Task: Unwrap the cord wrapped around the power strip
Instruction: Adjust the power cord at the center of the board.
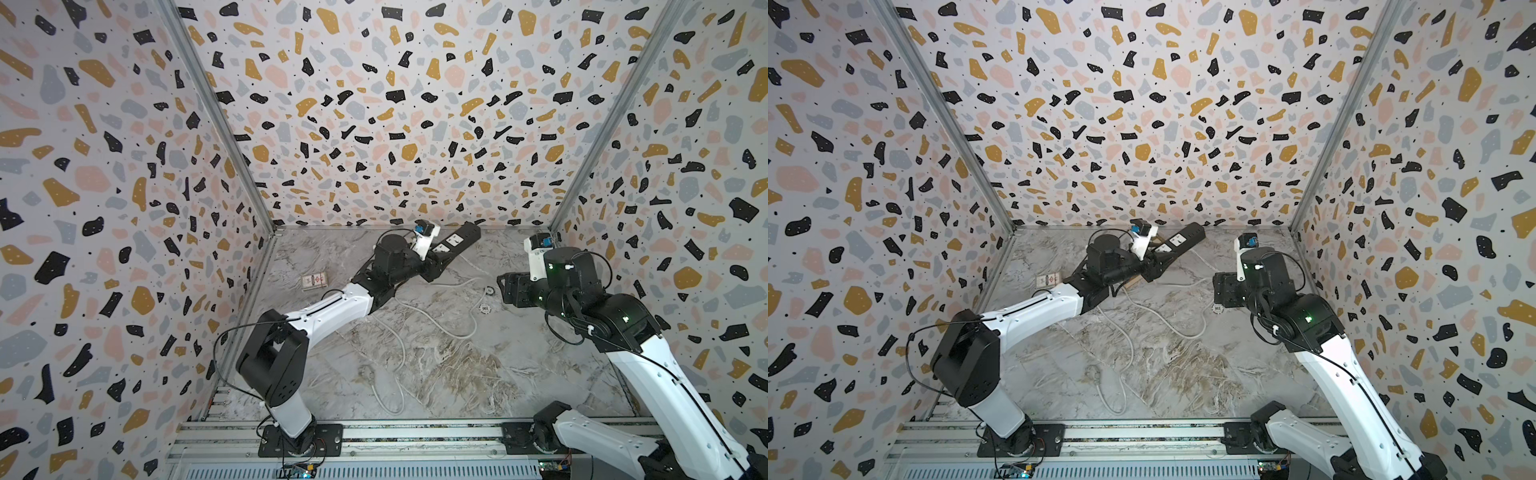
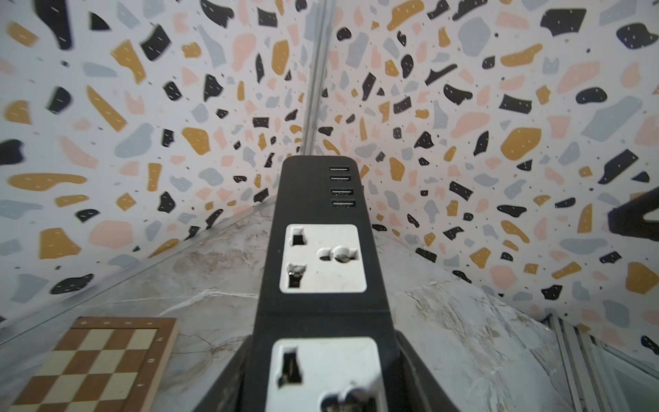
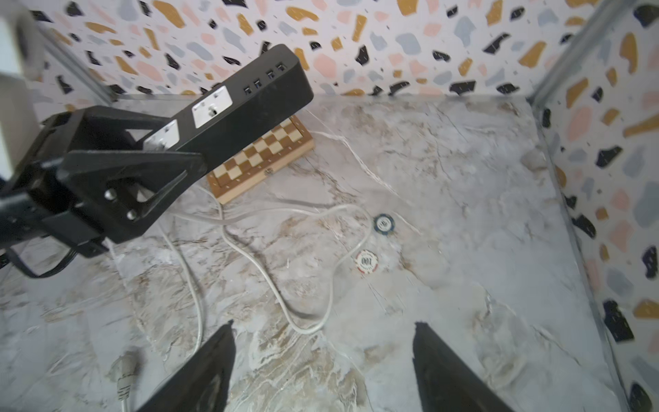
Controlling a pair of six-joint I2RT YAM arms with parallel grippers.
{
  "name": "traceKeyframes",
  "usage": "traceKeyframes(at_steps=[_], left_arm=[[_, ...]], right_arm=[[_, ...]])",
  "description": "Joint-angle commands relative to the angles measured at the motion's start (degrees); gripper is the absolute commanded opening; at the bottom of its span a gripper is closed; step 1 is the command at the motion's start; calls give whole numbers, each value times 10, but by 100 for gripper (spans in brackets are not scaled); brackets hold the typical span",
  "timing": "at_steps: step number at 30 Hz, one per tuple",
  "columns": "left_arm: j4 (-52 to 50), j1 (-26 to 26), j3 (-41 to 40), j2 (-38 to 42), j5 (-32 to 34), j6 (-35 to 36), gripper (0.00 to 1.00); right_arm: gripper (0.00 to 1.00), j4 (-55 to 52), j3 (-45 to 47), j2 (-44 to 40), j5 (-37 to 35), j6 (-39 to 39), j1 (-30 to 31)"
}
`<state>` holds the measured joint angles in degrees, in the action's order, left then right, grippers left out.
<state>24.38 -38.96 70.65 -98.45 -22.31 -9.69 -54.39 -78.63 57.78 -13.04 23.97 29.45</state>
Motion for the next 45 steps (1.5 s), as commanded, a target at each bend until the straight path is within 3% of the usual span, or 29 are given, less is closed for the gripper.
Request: traceKeyframes(at_steps=[1, 5, 8, 11, 16, 21, 27, 30, 35, 39, 45], left_arm=[[92, -13, 24, -22, -18, -2, 0], [128, -25, 53, -71, 7, -45, 0], [162, -25, 64, -96, 21, -68, 0], [156, -25, 80, -110, 29, -56, 0], [125, -23, 114, -134, 38, -16, 0], [94, -23, 146, -152, 40, 6, 0], [91, -23, 151, -165, 56, 11, 0], [83, -23, 151, -169, 66, 18, 0], [-3, -22, 198, -204, 129, 44, 0], [-78, -22, 271, -270, 137, 43, 0], [-87, -23, 314, -335, 177, 29, 0]], right_arm=[[77, -95, 27, -38, -49, 98, -11], [72, -88, 123, -59, 22, 178, -23], [74, -7, 192, -17, 122, 171, -23], [75, 75, 227, 49, 178, 165, -24], [78, 234, 292, 120, 156, 194, -31], [75, 306, 336, 177, 125, 237, -47], [57, 392, 347, 243, 129, 261, -53], [37, 396, 344, 256, 129, 265, -57], [2, 302, 371, 158, 102, 296, -58], [0, 184, 411, 34, 60, 362, -59], [0, 52, 424, -84, 1, 392, -59]])
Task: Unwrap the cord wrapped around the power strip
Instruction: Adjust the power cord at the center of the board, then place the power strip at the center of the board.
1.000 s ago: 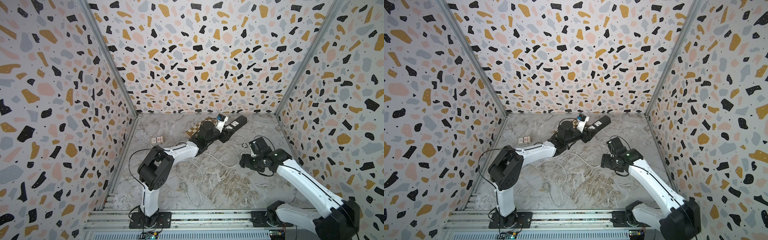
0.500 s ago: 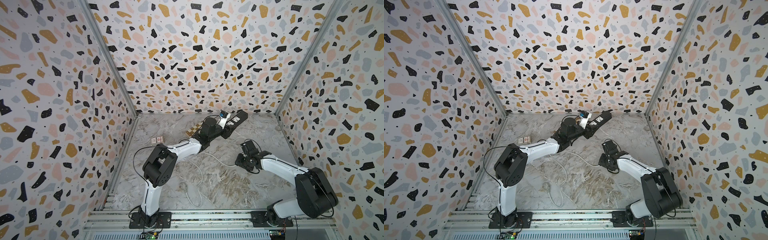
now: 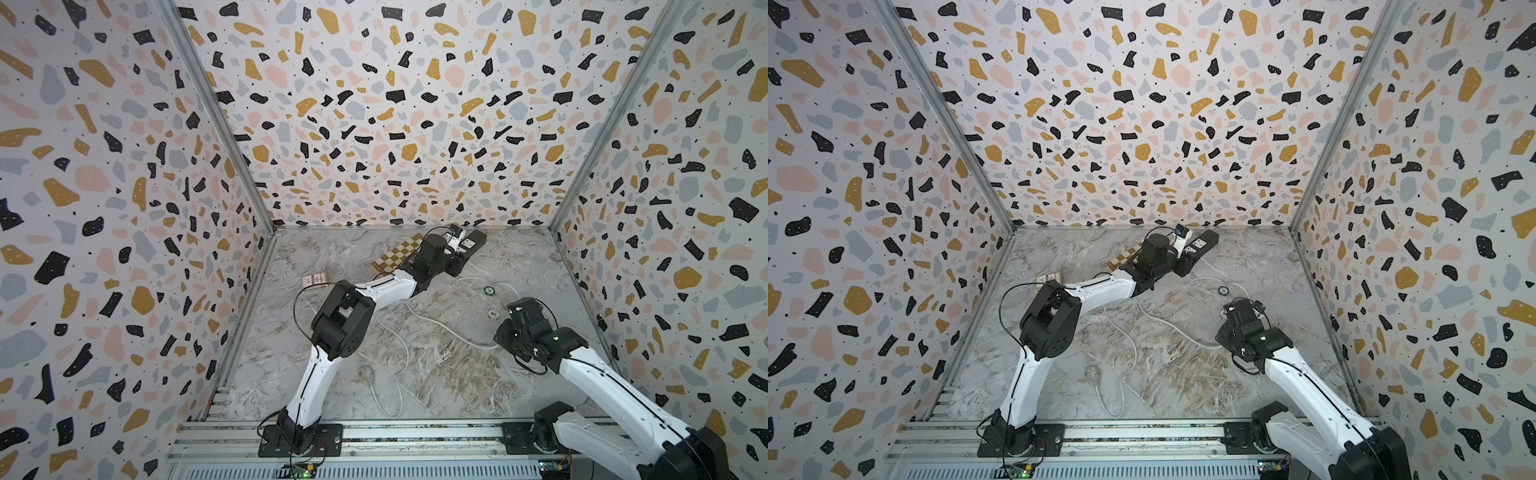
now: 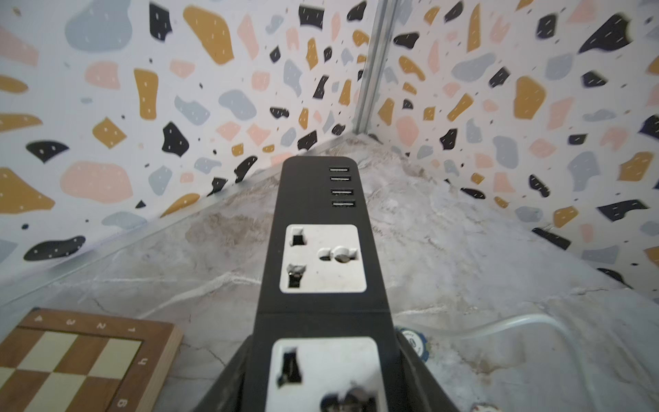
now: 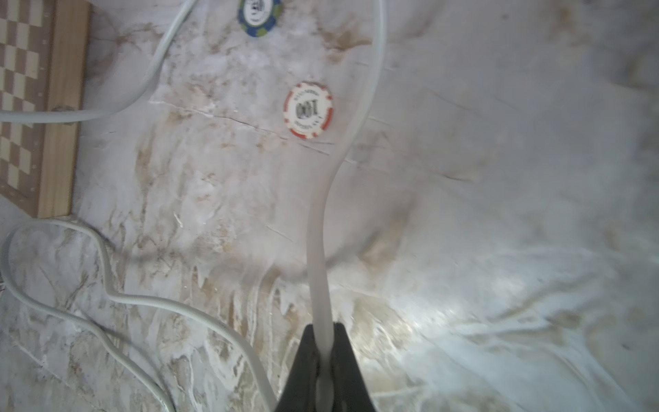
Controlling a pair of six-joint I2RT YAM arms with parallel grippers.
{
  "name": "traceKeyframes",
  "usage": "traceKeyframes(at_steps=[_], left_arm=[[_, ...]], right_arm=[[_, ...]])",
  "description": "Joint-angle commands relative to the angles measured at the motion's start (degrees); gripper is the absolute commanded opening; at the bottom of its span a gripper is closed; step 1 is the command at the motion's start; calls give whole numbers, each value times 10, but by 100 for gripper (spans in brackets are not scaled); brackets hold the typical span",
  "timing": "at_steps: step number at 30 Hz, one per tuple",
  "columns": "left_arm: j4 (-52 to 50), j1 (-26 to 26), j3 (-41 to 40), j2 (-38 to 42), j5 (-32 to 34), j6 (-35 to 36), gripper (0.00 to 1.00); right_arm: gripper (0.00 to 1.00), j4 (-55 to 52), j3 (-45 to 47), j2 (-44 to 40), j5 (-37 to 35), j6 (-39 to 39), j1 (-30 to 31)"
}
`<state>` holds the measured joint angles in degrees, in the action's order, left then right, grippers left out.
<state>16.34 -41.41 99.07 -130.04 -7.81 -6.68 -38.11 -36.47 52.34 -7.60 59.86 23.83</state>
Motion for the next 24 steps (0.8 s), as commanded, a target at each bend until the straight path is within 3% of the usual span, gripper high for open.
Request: traceKeyframes(at_steps=[1, 6, 12, 17, 21, 24], left_arm=[[-11, 2, 38, -29, 40, -1, 0], [-54, -4, 100, -84, 92, -4, 0], [-108, -12, 185, -135, 120, 9, 3], [-160, -18, 251, -166, 139, 27, 43], [-172, -21, 244, -160, 124, 35, 63], [-199, -21, 250, -159, 121, 37, 72]], right_arm=[[0, -117, 5, -35, -53, 34, -3], [0, -125, 17, -30, -17, 39, -3], [0, -121, 36, -38, -30, 28, -3], [0, -94, 52, -23, -35, 30, -3], [0, -85, 49, -15, -39, 22, -3], [0, -83, 44, -11, -43, 19, -4]])
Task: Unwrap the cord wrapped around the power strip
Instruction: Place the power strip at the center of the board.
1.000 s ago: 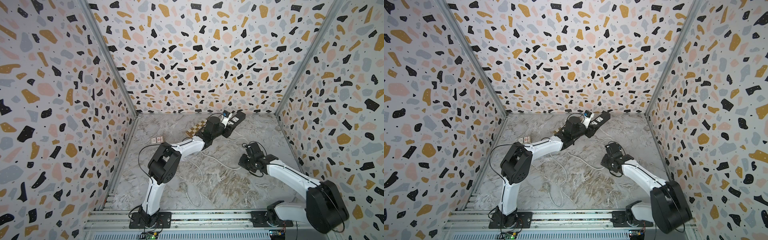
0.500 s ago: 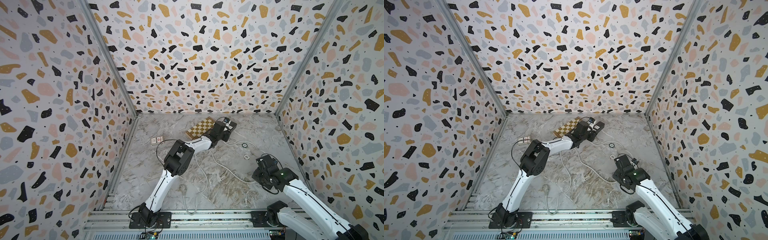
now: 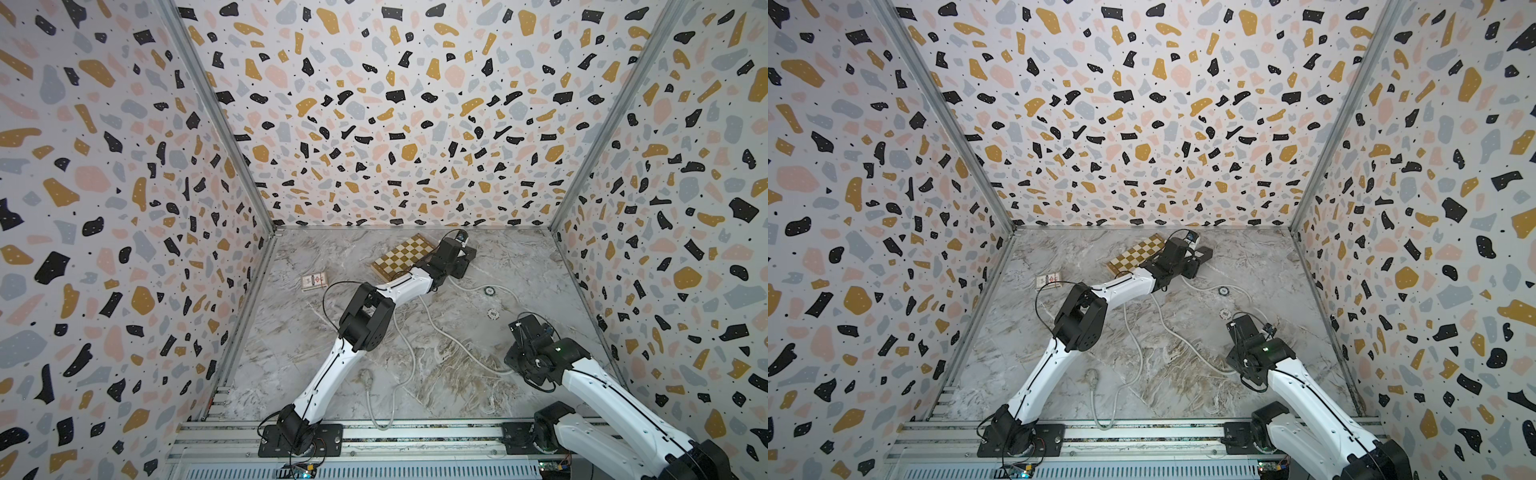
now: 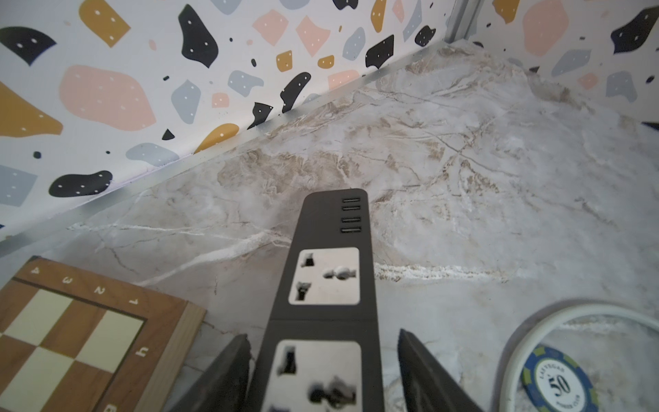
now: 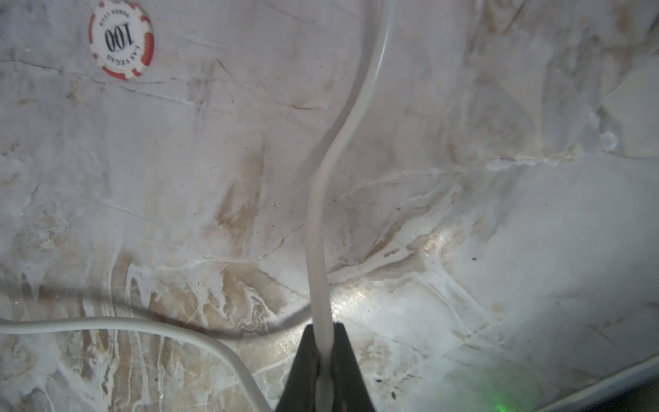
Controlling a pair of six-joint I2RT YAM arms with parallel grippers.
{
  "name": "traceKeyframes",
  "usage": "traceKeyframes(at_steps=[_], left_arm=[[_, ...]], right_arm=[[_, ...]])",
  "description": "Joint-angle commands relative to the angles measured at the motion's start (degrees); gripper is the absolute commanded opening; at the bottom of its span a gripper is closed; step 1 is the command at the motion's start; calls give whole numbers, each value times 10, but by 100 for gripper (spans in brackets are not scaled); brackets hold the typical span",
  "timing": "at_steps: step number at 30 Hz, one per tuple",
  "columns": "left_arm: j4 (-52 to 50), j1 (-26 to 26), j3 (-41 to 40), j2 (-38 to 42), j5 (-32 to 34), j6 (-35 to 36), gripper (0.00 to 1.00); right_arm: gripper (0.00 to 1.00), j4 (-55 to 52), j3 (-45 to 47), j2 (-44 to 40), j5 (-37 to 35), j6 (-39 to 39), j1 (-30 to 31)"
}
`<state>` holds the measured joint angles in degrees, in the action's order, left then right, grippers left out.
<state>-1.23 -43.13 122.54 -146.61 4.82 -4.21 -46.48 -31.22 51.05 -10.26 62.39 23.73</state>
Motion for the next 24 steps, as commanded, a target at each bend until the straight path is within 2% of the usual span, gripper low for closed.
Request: traceKeyframes(at_steps=[1, 8, 11, 13, 15, 16, 20, 22, 24], left_arm=[[-30, -3, 19, 7, -8, 13, 74], [-9, 1, 0, 43, -40, 12, 84], [-27, 9, 14, 75, -86, 10, 85], [-33, 9, 3, 106, -91, 24, 85], [-32, 10, -25, 147, -88, 26, 85], [-32, 11, -40, 165, -87, 27, 84], [-36, 16, -120, 261, -64, 41, 83], [-44, 25, -171, 315, -49, 35, 83], [-47, 36, -240, 380, -38, 25, 82]], right_arm=[[0, 2, -9, 2, -17, -7, -3], [0, 35, -7, 23, -3, -15, -3], [3, 62, -3, 43, 7, -20, -3], [3, 74, 2, 54, 9, -17, -3], [8, 76, 7, 59, 9, -16, -3], [13, 76, 9, 59, 8, -17, -3], [55, 48, 0, 35, -9, -32, -7], [73, 6, -27, 17, -29, -51, -9], [96, -57, -70, -1, -62, -77, -11]])
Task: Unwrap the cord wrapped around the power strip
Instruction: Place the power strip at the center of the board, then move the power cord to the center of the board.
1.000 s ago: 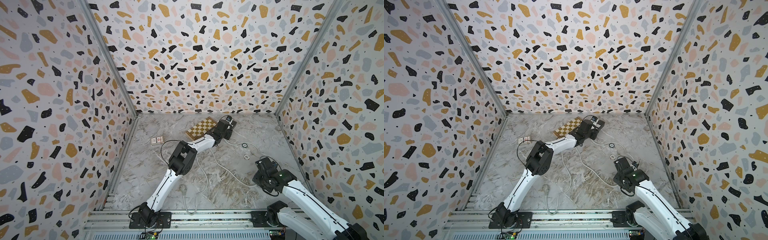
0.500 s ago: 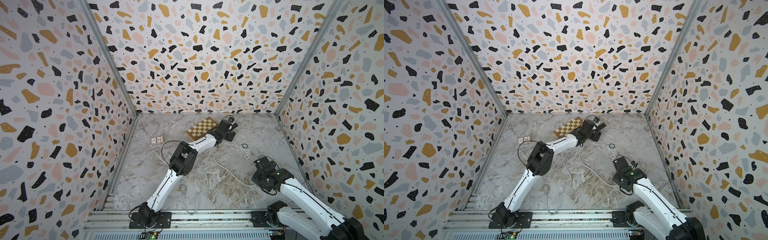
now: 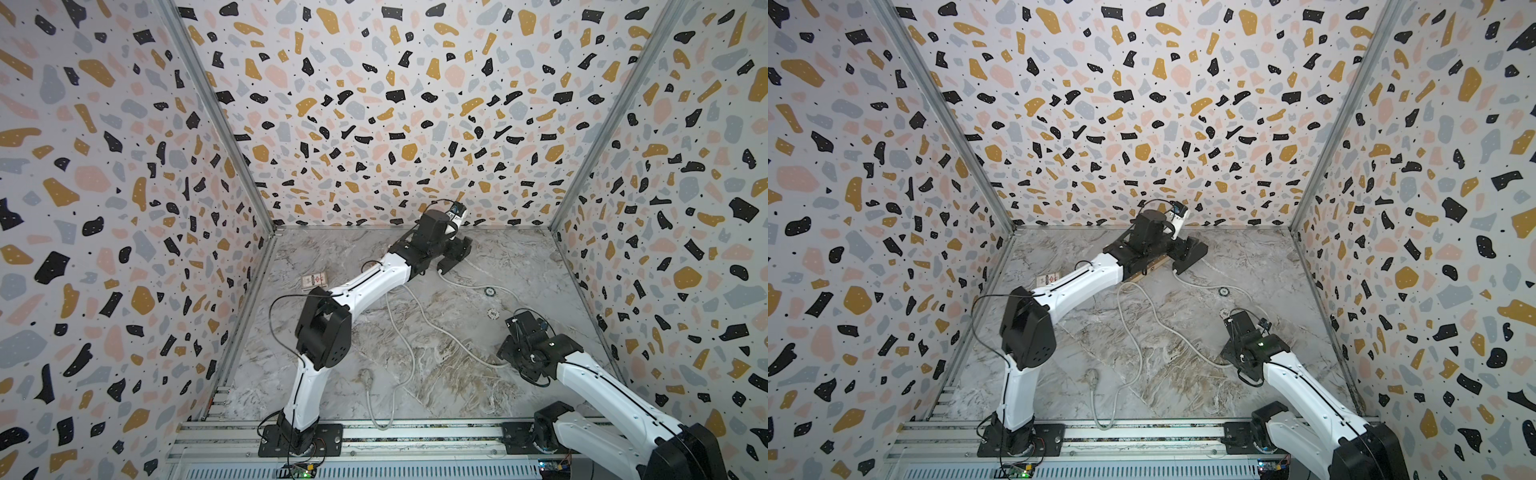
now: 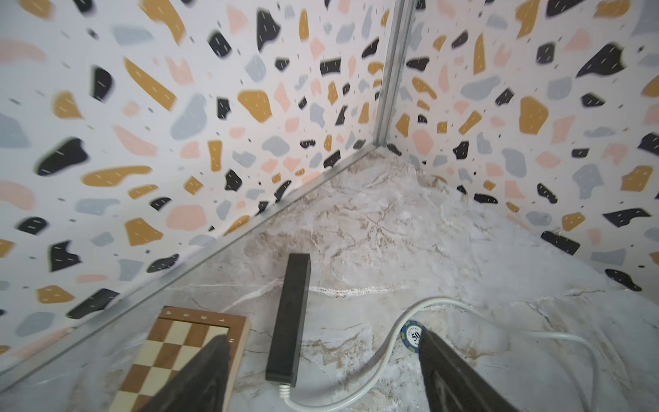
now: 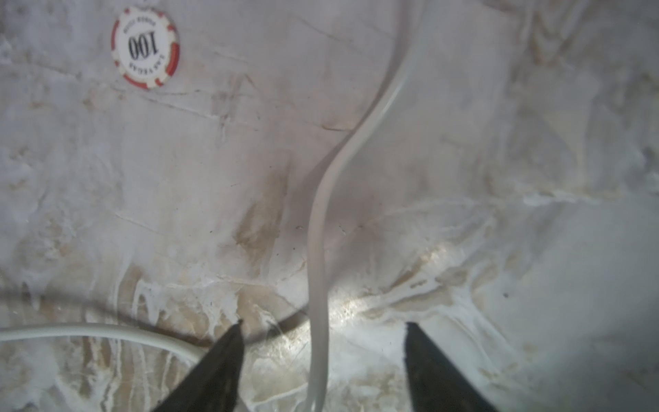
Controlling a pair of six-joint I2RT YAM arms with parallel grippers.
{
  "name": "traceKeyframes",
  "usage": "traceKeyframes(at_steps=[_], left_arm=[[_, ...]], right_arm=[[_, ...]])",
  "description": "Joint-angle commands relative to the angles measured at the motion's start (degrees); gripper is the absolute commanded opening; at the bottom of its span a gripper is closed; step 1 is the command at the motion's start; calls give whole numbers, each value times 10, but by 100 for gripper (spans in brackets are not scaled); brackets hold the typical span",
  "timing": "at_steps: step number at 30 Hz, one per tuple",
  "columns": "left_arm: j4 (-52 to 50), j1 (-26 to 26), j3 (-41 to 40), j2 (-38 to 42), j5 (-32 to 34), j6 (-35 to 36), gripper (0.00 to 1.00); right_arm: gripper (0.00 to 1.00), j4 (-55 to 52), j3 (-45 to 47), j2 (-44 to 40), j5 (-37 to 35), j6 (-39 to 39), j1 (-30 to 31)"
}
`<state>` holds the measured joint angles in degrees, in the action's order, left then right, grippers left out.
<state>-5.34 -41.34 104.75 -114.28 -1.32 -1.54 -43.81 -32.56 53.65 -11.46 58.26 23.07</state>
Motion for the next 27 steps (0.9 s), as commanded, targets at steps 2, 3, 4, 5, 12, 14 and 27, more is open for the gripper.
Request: traceKeyframes(at_steps=[2, 3, 4, 5, 12, 14, 27], left_arm=[[-13, 29, -127, 119, 41, -23, 81], [-29, 38, -157, 150, 51, -43, 80], [-45, 45, -181, 174, 59, -61, 79], [-78, 55, -199, 200, 65, -86, 77], [-281, 95, -304, 357, 91, -225, 73], [-375, 105, -312, 390, 95, -293, 71], [-746, 94, -409, 419, -65, -459, 77]], right_arm=[[100, -135, -102, -41, -82, -73, -6], [100, -151, -127, -45, -92, -105, -6], [100, -158, -149, -44, -98, -132, -6], [99, -159, -176, -35, -99, -164, -6], [94, -79, -337, 148, 44, -230, -6], [93, -70, -371, 196, 72, -209, -6], [90, -3, -334, 238, 105, -210, -6]])
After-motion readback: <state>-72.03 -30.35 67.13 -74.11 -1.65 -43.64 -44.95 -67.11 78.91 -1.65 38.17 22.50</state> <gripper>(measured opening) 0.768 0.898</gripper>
